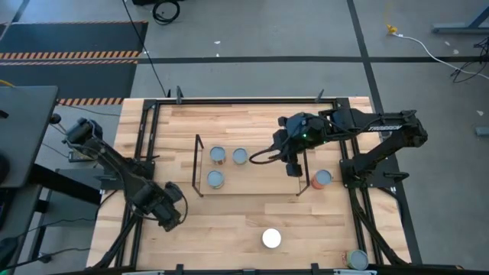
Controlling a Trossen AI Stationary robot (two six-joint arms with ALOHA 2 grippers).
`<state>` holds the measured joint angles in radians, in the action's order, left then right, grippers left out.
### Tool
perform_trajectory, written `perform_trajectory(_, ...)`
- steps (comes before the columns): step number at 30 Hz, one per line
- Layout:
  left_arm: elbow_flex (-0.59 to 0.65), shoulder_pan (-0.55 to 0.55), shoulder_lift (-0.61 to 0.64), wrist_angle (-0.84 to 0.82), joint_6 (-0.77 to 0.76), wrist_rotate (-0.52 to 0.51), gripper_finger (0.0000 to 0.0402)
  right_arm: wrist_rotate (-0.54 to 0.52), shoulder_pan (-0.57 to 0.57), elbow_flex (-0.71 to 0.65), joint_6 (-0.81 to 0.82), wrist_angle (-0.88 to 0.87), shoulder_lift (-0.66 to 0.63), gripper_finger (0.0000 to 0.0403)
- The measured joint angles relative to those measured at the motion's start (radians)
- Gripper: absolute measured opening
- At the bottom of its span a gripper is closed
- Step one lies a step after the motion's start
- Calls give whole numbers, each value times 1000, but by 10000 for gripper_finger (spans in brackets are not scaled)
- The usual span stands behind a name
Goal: Pick and place cans onto a shelf
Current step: Put the canned tuna fish on the shelf
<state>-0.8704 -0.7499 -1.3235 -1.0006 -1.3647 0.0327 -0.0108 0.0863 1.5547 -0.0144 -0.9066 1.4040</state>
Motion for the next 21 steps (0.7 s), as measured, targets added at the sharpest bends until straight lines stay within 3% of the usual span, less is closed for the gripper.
perform_trajectory(3,-65,-21,1,-7,110,-2,4,80,5,0,121,-3,0,119)
perform_trajectory(6,-127,-56,1,10,208,8,4,92,19,0,139,-2,0,119)
perform_trajectory(15,-313,-129,-41,122,291,9,3,-217,221,2,295,76,12,119)
perform_trajectory(18,-423,-113,-109,147,370,-17,3,-283,283,1,395,73,32,119)
perform_trajectory(21,-551,-85,-190,70,479,-40,3,-299,329,1,475,66,68,119)
